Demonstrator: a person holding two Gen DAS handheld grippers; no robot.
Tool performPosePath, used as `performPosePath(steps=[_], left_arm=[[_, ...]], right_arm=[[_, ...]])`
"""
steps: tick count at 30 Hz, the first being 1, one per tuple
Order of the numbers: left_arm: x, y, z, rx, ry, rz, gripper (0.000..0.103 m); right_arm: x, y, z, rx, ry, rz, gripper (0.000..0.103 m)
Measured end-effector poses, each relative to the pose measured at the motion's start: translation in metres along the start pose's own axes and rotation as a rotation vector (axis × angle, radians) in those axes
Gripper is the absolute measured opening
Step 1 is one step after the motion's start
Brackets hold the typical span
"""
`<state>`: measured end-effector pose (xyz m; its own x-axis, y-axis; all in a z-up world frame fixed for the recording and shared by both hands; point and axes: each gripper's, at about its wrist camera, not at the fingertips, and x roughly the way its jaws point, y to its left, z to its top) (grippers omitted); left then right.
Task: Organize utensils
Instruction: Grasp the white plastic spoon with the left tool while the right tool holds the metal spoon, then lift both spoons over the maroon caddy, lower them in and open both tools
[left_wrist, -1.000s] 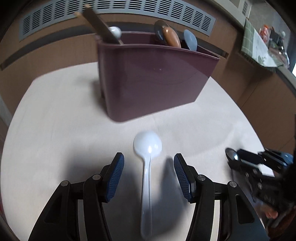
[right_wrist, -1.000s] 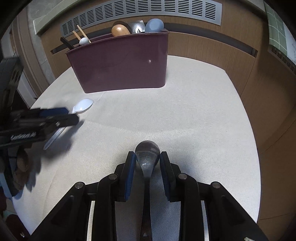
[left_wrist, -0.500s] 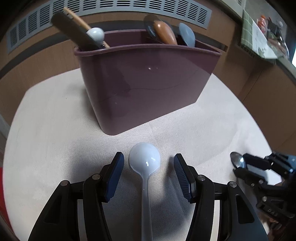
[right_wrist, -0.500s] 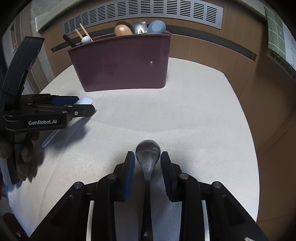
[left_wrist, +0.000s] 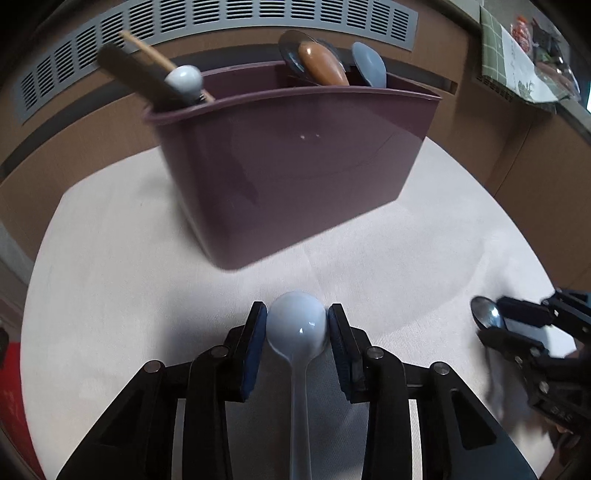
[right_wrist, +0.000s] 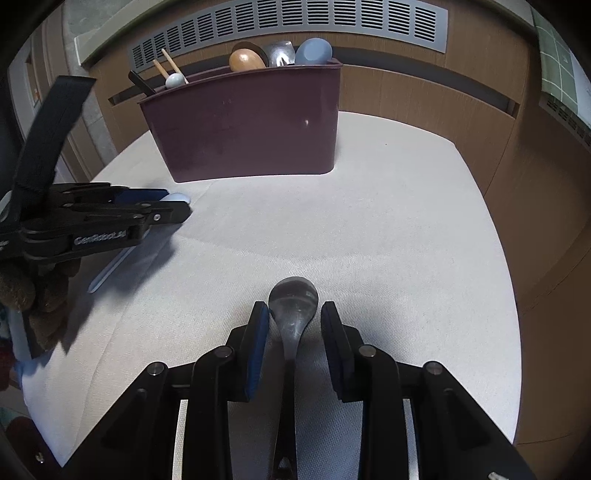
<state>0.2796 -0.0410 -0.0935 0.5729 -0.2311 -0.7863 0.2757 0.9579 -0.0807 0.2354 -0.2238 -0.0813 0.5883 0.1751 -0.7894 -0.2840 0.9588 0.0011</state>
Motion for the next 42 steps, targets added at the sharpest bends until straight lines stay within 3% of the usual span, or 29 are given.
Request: performPosePath(steps=[4,7,18,28,34,37,42], left_arm=[[-0.01,0.009,-0.013,-0.022,0.007,-0.038,0.036],[-0.01,0.015,-0.013,-0.032,0.019,-0.058,0.036],[-0.014,0.008,-0.016,0.005,0.059,-0.018,0.037],[-0.018,0.006,-0.026,0.048,0.039,-0.032,0.042],[-0.025,0.007,-0.031,0.028,0.031,-0.034,0.034],[-0.037,0.013,-0.033,-0.032,-0.011,-0.075,0.034],[-0.068,0.011,-0.031,-0.041,-0.129,-0.084,0.034]], right_arm=[[0.003,0.011,0.004,-0.065,0.007,-0.052,0.027],[0.002,0.011,0.004,-0.062,-0.002,-0.042,0.025],[-0.027,0.002,0.003,-0.005,-0.119,0.01,0.025],[-0.024,-0.001,0.003,0.023,-0.124,0.021,0.025],[-0.028,-0.003,0.001,0.035,-0.139,0.01,0.025],[-0.029,-0.004,0.0,0.046,-0.145,0.01,0.025],[-0.032,-0.005,0.0,0.048,-0.161,0.004,0.025]])
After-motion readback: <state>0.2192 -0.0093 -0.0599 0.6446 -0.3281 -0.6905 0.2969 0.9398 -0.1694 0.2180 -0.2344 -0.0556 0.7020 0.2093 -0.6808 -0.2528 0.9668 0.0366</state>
